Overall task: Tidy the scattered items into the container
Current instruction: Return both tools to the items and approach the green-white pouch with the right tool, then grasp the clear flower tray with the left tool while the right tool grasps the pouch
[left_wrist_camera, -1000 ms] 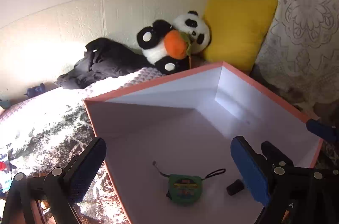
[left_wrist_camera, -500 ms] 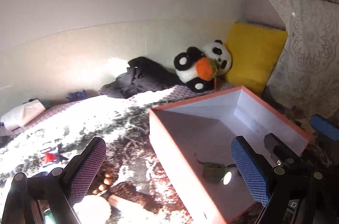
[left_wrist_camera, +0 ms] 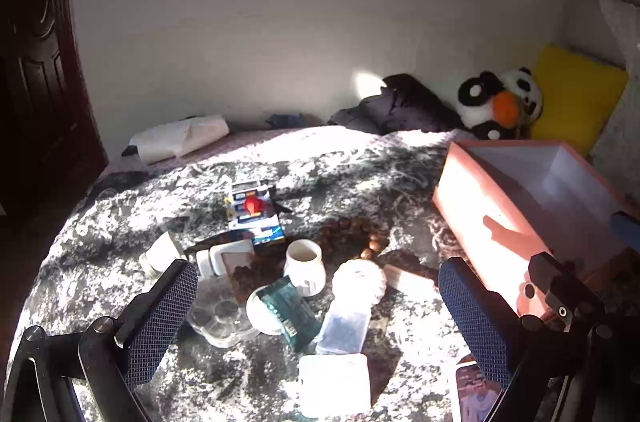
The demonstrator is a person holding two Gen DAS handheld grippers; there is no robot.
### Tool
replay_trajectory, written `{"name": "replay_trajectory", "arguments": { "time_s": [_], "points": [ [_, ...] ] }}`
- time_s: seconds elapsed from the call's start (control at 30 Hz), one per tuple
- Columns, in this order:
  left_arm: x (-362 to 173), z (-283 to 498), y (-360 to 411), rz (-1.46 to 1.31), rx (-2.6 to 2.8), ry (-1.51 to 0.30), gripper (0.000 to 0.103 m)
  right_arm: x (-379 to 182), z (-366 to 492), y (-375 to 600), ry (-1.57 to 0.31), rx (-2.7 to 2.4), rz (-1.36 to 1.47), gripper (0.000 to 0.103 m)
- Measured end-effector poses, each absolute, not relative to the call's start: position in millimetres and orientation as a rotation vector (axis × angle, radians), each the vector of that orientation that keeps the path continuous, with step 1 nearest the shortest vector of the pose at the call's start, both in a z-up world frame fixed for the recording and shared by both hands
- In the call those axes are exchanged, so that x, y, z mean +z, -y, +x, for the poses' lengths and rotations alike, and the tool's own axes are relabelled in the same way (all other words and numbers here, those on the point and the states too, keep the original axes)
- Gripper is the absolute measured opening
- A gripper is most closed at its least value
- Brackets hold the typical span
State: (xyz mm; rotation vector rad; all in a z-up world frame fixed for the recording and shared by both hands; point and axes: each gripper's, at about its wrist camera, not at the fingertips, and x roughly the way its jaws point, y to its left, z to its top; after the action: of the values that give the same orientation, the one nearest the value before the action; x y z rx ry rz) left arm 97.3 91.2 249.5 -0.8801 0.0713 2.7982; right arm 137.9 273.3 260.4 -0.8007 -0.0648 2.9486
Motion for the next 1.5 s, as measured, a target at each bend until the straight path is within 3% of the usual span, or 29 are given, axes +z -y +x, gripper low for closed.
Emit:
{"name": "replay_trajectory", "arguments": {
  "time_s": [0.43,1.07,1.5],
  "points": [
    [175.6,106.3,-13.5,-1.137,2.808,-0.004,0.100,188.0,136.4,-197.0,0.117,2.981,-1.080,0.095],
    [102.6,39.0,6.9,-1.290,2.697,0.065,0.100,95.0,86.1,-159.5,0.088,2.873,-1.372,0.095],
    [59.8,-11.9,-11.9,-1.327,2.563,-0.145,0.100,55.7,66.6,-149.6,0.098,2.780,-1.455,0.095]
  ]
}}
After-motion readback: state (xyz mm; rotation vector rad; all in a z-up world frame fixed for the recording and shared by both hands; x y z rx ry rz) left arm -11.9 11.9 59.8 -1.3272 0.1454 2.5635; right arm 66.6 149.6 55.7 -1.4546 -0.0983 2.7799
